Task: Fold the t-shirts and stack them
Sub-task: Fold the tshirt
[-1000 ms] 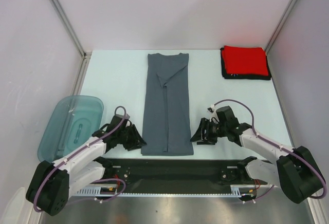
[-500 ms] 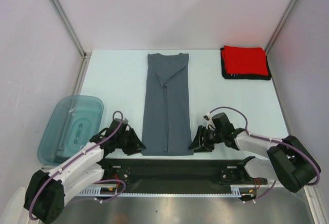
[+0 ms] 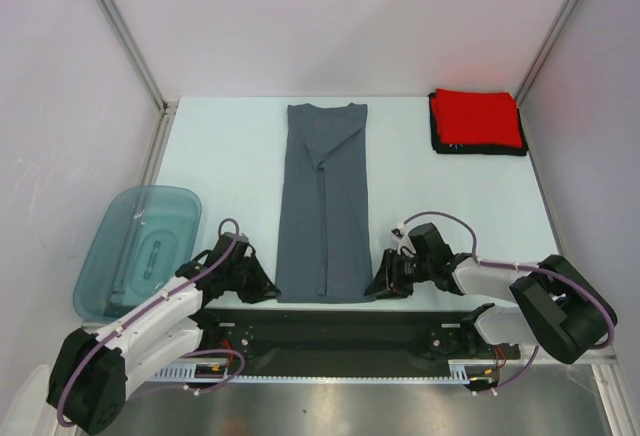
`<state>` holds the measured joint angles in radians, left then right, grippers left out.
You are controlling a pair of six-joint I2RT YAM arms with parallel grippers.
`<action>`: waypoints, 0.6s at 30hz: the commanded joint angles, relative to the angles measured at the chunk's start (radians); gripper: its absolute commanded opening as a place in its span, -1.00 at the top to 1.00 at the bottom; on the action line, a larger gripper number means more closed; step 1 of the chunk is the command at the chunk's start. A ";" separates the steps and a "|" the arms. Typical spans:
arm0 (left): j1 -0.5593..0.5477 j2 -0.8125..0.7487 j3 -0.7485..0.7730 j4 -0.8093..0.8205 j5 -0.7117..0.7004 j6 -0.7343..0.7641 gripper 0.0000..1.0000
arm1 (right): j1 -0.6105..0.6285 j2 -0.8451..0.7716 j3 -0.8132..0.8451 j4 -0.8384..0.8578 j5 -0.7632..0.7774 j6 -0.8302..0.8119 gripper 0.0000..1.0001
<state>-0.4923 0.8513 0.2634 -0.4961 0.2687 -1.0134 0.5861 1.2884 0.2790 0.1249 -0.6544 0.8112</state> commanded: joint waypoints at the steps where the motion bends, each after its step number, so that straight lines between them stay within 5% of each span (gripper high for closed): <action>1: -0.008 0.020 -0.041 -0.072 -0.037 0.019 0.59 | 0.008 -0.024 -0.031 0.005 0.024 0.008 0.28; 5: -0.008 0.012 -0.032 -0.033 -0.016 0.032 0.91 | 0.004 -0.020 -0.043 0.028 0.016 0.011 0.59; 7: -0.008 0.000 -0.012 -0.007 -0.016 0.045 0.99 | 0.004 -0.018 -0.032 0.036 0.004 0.003 1.00; 18: -0.009 -0.013 0.161 0.098 -0.055 0.110 0.99 | -0.095 -0.077 0.132 -0.079 -0.030 -0.087 1.00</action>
<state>-0.4953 0.8040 0.3313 -0.4900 0.2535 -0.9546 0.5510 1.2110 0.3290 0.0486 -0.6544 0.7658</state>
